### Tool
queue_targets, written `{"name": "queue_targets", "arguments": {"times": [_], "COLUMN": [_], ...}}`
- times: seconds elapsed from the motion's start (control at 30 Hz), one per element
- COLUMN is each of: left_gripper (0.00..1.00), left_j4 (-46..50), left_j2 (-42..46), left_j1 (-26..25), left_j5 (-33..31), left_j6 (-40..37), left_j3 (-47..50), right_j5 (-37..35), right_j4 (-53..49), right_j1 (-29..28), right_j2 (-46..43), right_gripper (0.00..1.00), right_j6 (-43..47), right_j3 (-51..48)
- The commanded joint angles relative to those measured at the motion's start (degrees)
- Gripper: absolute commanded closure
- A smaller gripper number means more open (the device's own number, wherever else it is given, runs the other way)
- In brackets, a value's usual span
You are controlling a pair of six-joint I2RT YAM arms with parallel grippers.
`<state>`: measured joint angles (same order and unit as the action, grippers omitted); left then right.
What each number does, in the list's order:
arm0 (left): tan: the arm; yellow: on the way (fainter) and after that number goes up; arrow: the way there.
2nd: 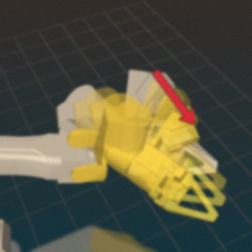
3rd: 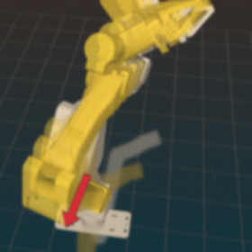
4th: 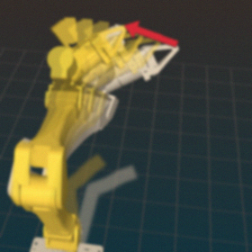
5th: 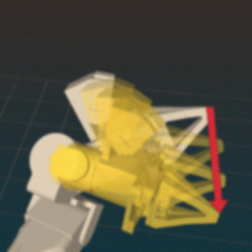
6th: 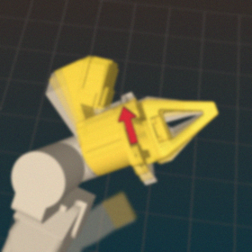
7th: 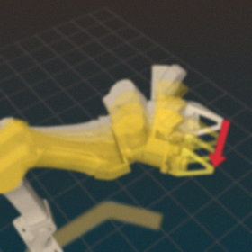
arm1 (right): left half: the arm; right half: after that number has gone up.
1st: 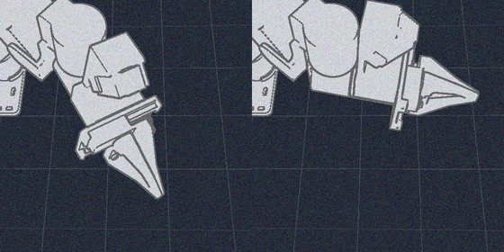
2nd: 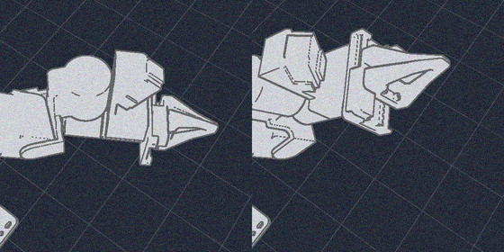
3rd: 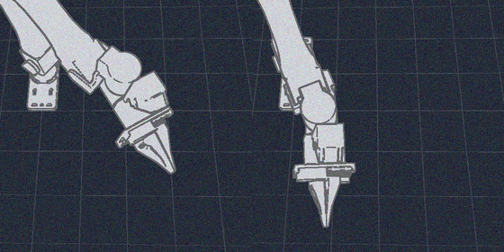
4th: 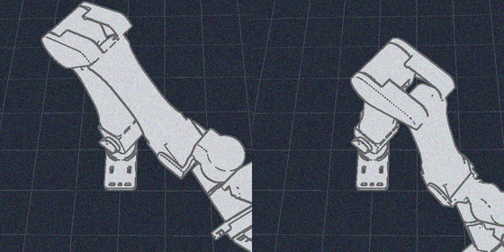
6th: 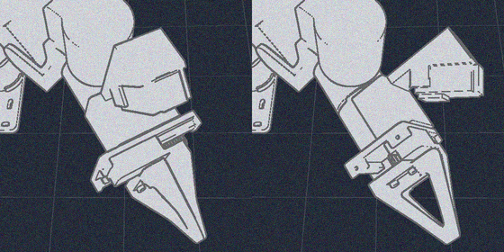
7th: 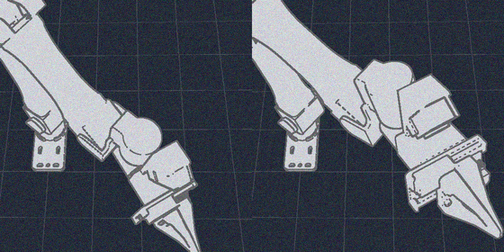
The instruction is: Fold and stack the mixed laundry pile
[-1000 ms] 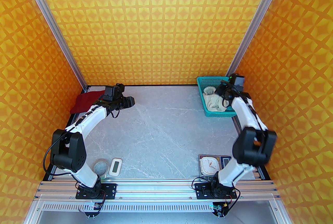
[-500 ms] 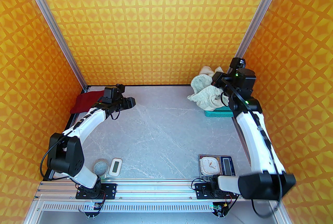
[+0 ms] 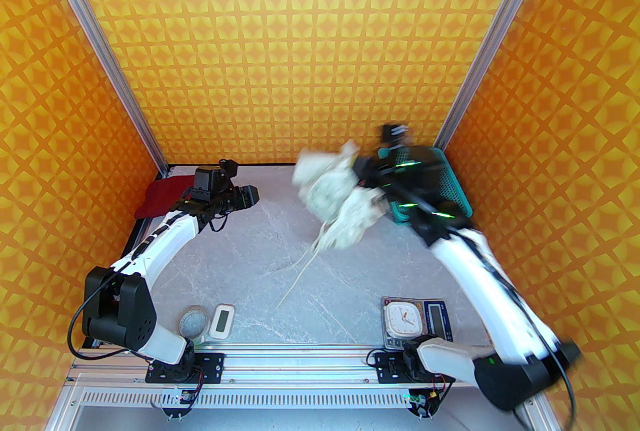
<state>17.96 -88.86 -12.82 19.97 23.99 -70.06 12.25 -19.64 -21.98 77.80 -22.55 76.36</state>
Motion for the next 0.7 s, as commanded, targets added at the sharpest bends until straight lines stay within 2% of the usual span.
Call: {"name": "queue_targets", "arguments": {"times": [0.0, 0.07, 0.17, 0.27, 0.4, 0.5, 0.57, 0.67], "left_gripper": [0.47, 0.47, 0.47, 0.47, 0.46, 0.46, 0.43, 0.39], "left_j4": [1.1, 1.0, 1.5, 2.3, 3.1, 3.7, 4.0, 4.3], "left_j2": [1.1, 1.4, 2.0, 2.5, 3.4, 3.6, 3.9, 4.2], "left_j1": [-0.2, -0.2, -0.2, -0.3, -1.5, -3.7, -6.0, -10.1], "left_j5": [0.7, 0.7, 0.7, 0.7, 0.7, 0.7, 0.2, -1.6], "left_j6": [-0.2, -0.2, -0.7, -1.8, -3.9, -5.3, -6.5, -8.8], "left_j3": [1.3, 2.0, 2.8, 3.6, 4.9, 5.4, 5.7, 6.8], "right_j5": [-0.7, 0.7, 0.8, 0.6, -3.4, -7.2, -8.5, -8.1], "right_j4": [3.0, 6.1, 6.6, 4.5, -0.2, -5.7, -8.5, -12.3], "right_j1": [-1.7, -1.8, -1.8, -1.8, -1.6, -0.4, 1.2, 4.3], "right_j2": [7.9, 13.4, 20.9, 24.0, 18.8, 12.1, 8.0, 2.9], "right_gripper": [1.0, 1.0, 0.92, 0.7, 0.43, 0.29, 0.22, 0.19], "right_j6": [-3.6, -5.5, -5.5, -4.7, -1.7, 1.2, 1.9, 1.6], "right_j3": [-3.6, -4.3, -2.6, -0.5, -0.2, -0.8, -2.6, -6.9]}}
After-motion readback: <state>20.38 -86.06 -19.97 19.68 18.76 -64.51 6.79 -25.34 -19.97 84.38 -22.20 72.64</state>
